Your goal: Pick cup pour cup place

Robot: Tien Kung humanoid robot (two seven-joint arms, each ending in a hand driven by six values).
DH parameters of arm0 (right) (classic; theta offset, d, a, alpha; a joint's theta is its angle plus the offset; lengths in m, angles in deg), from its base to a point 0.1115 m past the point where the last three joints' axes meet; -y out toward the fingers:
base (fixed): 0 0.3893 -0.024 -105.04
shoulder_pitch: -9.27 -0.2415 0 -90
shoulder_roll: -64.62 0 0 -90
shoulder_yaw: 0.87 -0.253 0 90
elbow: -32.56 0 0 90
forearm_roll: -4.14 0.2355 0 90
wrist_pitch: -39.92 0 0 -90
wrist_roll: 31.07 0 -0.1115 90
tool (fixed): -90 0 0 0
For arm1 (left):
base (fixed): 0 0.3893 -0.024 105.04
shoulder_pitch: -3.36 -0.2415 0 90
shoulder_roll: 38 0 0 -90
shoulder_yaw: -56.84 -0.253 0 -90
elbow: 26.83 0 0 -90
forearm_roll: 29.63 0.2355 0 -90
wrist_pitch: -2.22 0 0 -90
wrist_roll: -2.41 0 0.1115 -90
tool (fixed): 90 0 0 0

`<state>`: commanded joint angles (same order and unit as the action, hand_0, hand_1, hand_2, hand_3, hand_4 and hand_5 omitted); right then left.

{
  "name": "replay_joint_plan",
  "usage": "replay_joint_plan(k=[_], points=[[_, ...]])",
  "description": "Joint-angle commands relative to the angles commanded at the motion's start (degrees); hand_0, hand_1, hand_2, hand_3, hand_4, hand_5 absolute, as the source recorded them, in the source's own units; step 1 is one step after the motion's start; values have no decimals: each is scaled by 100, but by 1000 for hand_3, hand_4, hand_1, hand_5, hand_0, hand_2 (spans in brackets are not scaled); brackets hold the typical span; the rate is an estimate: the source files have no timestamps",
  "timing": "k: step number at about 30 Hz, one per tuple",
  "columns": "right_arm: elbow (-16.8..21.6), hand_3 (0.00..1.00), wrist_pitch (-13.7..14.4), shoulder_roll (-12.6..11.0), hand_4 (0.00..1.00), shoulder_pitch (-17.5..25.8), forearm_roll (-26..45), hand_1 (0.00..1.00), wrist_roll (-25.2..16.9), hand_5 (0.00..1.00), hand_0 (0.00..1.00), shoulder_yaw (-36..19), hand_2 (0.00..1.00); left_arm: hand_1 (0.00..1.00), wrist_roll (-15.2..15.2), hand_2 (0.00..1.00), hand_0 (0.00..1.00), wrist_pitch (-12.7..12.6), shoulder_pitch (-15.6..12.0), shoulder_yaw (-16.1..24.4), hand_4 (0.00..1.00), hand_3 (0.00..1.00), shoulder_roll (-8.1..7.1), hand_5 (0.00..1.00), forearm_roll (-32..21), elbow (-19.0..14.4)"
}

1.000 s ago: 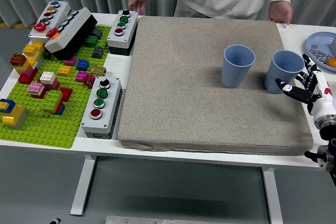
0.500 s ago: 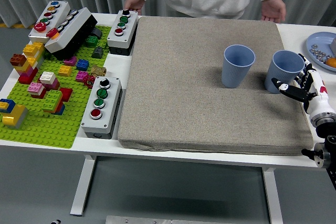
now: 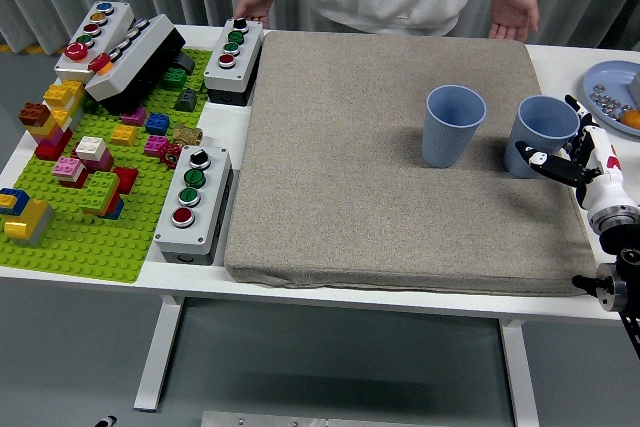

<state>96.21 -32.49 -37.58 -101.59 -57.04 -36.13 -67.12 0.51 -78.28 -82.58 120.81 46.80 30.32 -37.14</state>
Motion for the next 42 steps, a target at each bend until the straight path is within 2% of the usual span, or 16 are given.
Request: replay_joint_plan(k=[11, 12, 17, 18, 23, 24, 41, 42], points=[[8, 982, 107, 19, 854, -10, 79, 875, -45, 196, 928, 39, 979, 807, -3, 884, 838, 6, 14, -8, 637, 807, -2, 998, 20, 0], [8, 930, 126, 16, 848, -17, 80, 831, -48, 196, 912, 31, 931, 808, -2, 883, 838, 5, 19, -13, 637, 807, -4, 998, 16, 0], [7, 930, 177, 12, 848, -27, 80, 831, -59, 196, 912, 24, 931, 808, 1, 883, 838, 0, 20, -12, 637, 807, -3, 998, 6, 0], [8, 869, 183, 11, 853, -25, 81, 793, -63, 201, 884, 30, 799, 807, 2, 884, 838, 0, 18, -12, 637, 808, -3, 998, 3, 0], [-19, 869, 197, 23, 853, -14, 143, 793, -94, 201, 884, 84, 799, 807, 1, 884, 838, 3, 14, -15, 637, 808, -2, 998, -3, 0], [-24, 842, 192, 27, 852, -14, 152, 778, -97, 202, 876, 100, 754, 807, 1, 883, 838, 5, 15, -16, 636, 807, -2, 998, -3, 0], [2, 802, 300, 37, 850, -37, 180, 765, -160, 202, 860, 97, 718, 807, 7, 884, 838, 1, 14, -29, 638, 807, -3, 998, -18, 0], [3, 752, 302, 37, 846, -37, 179, 728, -161, 203, 834, 97, 661, 808, 7, 884, 838, 0, 14, -29, 637, 807, -3, 998, -19, 0]])
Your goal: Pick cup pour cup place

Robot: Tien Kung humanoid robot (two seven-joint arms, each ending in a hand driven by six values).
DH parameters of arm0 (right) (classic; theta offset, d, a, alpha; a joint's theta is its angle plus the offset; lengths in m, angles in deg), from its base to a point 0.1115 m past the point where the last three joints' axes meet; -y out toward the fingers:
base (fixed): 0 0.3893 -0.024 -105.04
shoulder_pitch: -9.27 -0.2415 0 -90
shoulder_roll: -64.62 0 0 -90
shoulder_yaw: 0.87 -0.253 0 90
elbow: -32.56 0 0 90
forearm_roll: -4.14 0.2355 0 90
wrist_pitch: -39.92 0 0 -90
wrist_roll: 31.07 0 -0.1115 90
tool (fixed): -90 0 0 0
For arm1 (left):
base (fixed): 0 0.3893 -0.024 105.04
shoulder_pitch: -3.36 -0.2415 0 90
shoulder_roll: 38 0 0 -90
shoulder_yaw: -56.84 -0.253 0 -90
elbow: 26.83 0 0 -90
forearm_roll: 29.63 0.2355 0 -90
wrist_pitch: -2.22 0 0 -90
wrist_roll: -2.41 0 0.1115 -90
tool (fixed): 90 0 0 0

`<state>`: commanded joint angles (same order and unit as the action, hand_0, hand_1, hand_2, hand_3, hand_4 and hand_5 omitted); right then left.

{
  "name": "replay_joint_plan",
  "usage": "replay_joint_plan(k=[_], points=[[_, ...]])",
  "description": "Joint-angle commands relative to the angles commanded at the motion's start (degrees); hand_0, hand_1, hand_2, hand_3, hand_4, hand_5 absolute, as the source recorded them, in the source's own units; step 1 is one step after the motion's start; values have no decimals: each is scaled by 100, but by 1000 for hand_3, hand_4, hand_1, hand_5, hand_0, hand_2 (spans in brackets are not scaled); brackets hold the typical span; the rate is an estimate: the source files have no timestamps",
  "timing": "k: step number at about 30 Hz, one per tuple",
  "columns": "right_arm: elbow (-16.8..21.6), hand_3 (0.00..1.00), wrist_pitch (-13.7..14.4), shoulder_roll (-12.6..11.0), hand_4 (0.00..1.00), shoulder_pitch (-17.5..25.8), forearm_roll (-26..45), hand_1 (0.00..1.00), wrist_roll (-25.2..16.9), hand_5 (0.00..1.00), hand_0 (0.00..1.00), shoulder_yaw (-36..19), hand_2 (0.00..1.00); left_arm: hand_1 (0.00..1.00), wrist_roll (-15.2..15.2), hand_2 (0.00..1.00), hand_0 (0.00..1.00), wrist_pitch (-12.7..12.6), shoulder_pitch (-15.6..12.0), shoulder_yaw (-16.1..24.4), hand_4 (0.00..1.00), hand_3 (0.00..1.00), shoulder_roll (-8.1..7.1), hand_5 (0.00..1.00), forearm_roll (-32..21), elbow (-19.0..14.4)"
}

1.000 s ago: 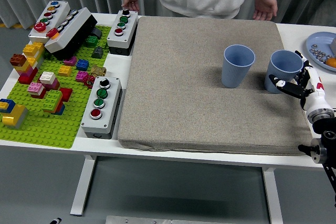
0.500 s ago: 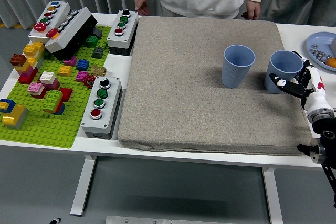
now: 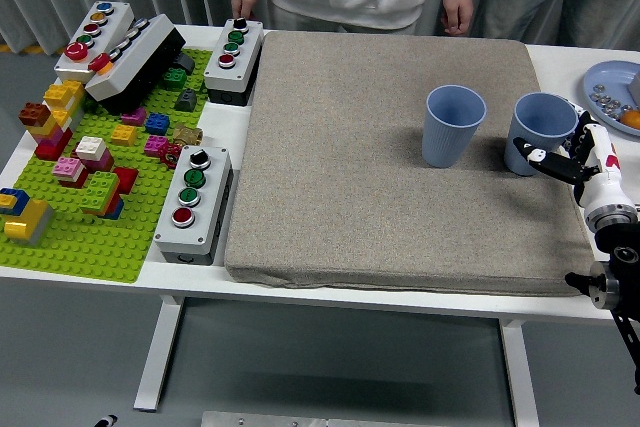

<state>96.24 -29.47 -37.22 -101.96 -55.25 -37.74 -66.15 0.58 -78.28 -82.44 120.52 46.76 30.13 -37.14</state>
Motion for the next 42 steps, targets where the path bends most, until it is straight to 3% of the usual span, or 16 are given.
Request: replay_joint_plan(k=[12, 24, 42], points=[[200, 758, 130, -81, 844, -88, -494, 742, 223, 201, 837, 175, 664, 808, 0, 884, 838, -1, 8, 2, 637, 807, -12, 998, -4, 0], [86, 761, 139, -184, 829, -494, -589, 741, 340, 193, 839, 351, 665, 808, 2, 884, 838, -10, -16, -14, 636, 808, -37, 998, -37, 0], [550, 761, 485, -139, 823, -742, -2230, 736, 984, 193, 840, 595, 664, 808, 4, 884, 837, -8, -17, -38, 636, 807, -52, 998, -73, 0]])
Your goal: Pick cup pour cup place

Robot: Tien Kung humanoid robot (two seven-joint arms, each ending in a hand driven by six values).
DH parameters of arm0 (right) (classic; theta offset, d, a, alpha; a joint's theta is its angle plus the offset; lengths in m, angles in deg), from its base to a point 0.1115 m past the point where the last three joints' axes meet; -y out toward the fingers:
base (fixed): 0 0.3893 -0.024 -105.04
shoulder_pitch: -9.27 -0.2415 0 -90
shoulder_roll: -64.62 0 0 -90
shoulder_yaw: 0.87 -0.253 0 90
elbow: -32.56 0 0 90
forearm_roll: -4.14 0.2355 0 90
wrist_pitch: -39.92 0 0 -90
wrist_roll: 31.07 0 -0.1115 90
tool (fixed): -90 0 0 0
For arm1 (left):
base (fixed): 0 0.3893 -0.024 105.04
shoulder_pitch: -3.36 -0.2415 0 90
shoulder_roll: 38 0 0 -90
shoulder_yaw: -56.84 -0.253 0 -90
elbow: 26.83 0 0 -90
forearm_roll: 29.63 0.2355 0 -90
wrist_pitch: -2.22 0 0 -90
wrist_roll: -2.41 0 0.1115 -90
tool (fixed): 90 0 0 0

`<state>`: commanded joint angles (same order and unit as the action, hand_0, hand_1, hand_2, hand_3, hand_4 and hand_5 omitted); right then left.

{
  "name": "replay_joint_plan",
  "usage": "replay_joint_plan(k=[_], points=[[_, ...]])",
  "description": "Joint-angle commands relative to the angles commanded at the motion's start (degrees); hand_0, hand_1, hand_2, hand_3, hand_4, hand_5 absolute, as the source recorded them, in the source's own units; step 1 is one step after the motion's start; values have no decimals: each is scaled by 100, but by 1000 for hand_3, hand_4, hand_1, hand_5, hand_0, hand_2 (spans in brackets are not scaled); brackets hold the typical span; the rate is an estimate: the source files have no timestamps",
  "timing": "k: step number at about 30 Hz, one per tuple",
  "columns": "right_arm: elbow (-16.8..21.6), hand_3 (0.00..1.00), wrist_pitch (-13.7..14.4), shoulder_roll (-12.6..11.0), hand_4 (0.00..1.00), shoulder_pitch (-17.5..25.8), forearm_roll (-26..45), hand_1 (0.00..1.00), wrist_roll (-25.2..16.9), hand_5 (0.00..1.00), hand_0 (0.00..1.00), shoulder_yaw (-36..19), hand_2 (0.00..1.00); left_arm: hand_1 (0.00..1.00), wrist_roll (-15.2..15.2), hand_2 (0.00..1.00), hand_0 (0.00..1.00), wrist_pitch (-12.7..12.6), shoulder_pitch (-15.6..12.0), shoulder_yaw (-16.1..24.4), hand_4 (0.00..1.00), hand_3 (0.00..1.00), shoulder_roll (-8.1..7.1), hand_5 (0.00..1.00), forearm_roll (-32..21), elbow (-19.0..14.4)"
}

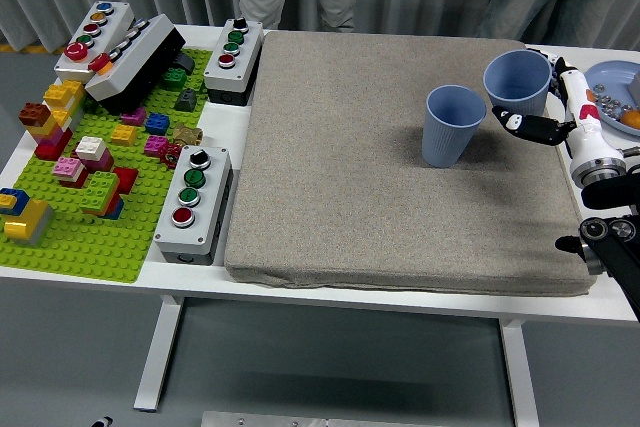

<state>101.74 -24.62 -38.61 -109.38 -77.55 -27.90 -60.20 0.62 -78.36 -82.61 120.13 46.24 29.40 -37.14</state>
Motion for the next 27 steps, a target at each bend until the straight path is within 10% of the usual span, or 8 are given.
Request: replay_joint_plan(k=[27], points=[[171, 755, 140, 52, 821, -136, -2029, 734, 642, 201, 841, 256, 662, 808, 6, 884, 836, 4, 36, 12, 638, 807, -14, 998, 6, 0]])
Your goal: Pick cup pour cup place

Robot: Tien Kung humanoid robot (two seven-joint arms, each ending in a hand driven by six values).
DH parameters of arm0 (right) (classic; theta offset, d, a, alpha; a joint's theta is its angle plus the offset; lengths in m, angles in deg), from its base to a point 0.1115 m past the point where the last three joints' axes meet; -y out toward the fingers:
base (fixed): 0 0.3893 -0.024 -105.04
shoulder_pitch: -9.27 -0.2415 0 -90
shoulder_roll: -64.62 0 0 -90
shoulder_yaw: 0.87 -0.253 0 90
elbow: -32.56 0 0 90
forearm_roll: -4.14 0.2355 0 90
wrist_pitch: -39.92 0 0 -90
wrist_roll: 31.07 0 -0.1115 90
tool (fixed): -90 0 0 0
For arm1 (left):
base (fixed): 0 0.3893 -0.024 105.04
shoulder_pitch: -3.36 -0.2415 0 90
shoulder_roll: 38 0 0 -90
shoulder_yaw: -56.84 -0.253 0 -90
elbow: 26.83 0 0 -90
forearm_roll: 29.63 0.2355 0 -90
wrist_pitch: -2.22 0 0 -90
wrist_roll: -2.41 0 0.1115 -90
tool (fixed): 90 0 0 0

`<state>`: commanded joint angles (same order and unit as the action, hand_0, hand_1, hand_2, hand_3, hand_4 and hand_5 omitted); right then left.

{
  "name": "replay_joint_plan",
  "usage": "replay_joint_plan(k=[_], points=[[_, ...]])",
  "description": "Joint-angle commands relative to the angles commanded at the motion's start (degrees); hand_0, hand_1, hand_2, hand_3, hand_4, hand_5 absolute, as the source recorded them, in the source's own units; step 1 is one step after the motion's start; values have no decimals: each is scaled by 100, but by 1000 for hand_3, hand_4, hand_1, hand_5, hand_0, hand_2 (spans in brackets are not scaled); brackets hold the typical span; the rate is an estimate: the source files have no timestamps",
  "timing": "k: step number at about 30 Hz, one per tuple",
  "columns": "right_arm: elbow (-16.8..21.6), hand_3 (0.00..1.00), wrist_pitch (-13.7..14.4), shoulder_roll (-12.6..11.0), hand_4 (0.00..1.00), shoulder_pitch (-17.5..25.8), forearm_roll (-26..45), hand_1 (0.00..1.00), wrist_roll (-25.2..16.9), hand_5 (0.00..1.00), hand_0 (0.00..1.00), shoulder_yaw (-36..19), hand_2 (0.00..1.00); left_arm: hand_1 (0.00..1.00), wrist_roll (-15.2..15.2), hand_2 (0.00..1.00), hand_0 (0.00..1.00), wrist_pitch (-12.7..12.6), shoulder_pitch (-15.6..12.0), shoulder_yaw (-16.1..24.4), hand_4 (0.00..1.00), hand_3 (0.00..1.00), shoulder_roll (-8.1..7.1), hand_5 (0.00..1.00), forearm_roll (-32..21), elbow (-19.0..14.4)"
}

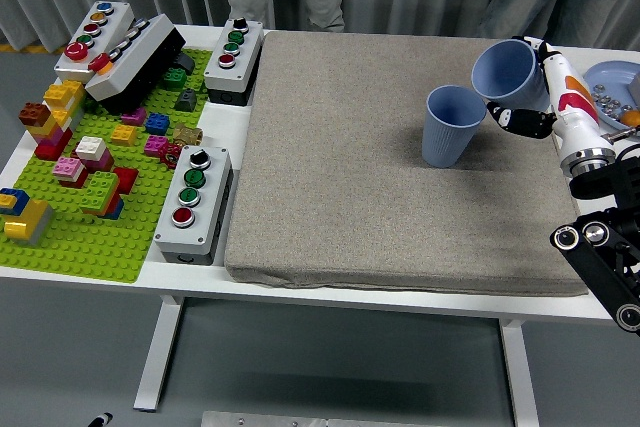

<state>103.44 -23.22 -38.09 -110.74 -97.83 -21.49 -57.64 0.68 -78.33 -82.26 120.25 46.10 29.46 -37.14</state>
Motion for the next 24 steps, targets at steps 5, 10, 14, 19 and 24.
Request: replay_joint_plan(k=[5, 10, 14, 19, 24], points=[[-6, 753, -25, 25, 821, -38, -283, 733, 83, 205, 841, 43, 662, 808, 1, 884, 836, -1, -3, 9, 637, 807, -2, 998, 6, 0], [28, 753, -59, 19, 821, -45, -601, 734, 179, 206, 841, 54, 659, 808, 2, 884, 836, -3, 0, 15, 636, 807, -2, 998, 11, 0], [53, 753, -84, 26, 821, -63, -765, 734, 229, 206, 841, 75, 659, 808, 0, 884, 836, -2, 0, 18, 636, 807, -3, 998, 12, 0], [68, 752, -109, 19, 820, -62, -925, 734, 280, 208, 842, 75, 659, 808, -4, 884, 836, -1, -9, 23, 638, 807, -4, 998, 21, 0], [46, 751, -117, 31, 820, -61, -1024, 733, 307, 211, 842, 98, 659, 809, -5, 884, 836, -4, -23, 26, 638, 806, -5, 998, 25, 0]])
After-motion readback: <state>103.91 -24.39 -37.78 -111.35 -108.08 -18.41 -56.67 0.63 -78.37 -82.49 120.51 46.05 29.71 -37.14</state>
